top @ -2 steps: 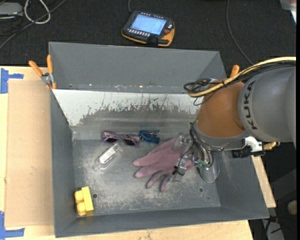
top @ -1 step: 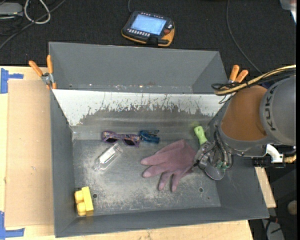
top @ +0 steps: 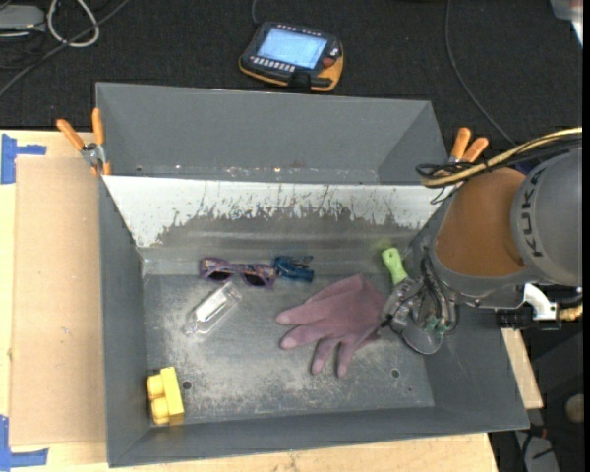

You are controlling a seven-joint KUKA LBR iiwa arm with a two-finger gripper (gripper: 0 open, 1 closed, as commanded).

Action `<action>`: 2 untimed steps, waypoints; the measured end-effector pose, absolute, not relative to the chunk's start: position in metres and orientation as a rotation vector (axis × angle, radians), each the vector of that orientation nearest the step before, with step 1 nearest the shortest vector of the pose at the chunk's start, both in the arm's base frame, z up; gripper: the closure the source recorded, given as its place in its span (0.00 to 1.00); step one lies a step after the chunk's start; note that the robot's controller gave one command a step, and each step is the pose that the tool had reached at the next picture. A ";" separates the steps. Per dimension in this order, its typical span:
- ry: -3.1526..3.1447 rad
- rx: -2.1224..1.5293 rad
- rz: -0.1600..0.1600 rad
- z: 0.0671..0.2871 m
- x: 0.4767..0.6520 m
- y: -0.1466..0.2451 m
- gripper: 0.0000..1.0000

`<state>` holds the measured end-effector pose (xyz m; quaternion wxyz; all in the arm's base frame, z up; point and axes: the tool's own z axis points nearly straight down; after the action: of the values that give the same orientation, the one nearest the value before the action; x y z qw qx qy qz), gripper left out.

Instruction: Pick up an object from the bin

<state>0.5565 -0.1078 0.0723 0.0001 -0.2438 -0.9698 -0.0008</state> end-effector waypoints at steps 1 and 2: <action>-3.032 -0.803 -0.004 0.170 0.559 -0.112 1.00; -3.026 -0.895 -0.006 0.168 0.563 -0.116 1.00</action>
Offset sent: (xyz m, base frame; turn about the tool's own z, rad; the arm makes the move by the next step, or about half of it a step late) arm 0.0006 -0.0148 -0.0023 0.2350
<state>0.5634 -0.1159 0.1684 -0.0070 -0.2836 -0.9589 -0.0020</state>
